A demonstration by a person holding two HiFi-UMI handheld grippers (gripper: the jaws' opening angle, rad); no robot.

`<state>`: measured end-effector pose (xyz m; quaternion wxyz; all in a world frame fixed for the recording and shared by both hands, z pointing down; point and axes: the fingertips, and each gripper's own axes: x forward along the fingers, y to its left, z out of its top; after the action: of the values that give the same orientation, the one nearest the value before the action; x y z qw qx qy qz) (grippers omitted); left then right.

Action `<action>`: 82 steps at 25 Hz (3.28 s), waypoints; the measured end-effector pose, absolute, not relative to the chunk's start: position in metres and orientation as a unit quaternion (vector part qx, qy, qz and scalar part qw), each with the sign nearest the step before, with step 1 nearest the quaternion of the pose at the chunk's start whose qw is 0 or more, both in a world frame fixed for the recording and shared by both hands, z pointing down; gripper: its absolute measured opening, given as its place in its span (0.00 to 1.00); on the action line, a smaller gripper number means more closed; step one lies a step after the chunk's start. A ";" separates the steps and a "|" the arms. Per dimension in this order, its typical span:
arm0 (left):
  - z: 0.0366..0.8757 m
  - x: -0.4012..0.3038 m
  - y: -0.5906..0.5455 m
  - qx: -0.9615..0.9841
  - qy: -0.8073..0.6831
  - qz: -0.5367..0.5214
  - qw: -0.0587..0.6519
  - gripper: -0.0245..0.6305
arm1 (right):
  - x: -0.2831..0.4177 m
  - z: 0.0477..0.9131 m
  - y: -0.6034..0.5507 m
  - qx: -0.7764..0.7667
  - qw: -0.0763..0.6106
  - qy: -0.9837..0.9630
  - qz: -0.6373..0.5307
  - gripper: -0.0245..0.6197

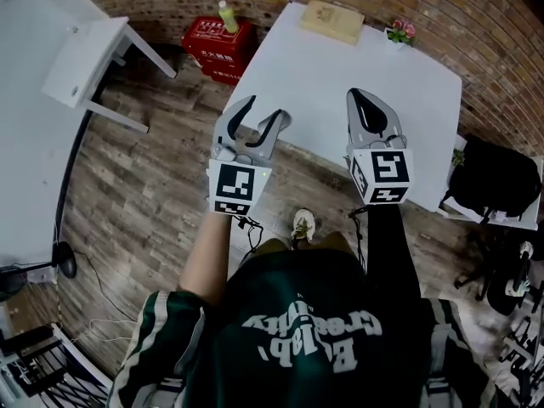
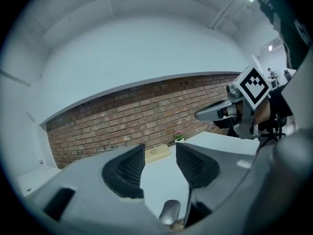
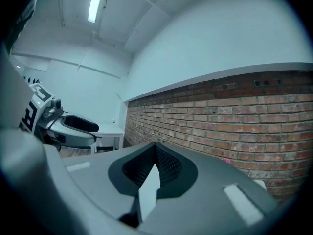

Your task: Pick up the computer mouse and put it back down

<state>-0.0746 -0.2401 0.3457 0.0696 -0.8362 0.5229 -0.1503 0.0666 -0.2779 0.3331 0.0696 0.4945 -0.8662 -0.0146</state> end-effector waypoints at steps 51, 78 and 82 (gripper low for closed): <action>0.665 -0.095 -0.290 -0.787 0.310 -0.533 0.023 0.59 | 0.046 0.428 -0.345 0.464 0.137 -0.874 0.053 0.06; 0.652 -0.096 -0.283 -0.807 0.325 -0.492 0.011 0.43 | 0.013 0.432 -0.333 0.435 0.143 -0.888 0.046 0.06; 0.639 -0.099 -0.292 -0.822 0.356 -0.443 -0.020 0.42 | 0.010 0.433 -0.332 0.431 0.143 -0.890 0.046 0.06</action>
<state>-0.0987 -0.2924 0.6387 -0.0205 -0.8223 0.3562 -0.4434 0.0099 -0.3318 0.4326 0.1433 0.4310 -0.8897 0.0458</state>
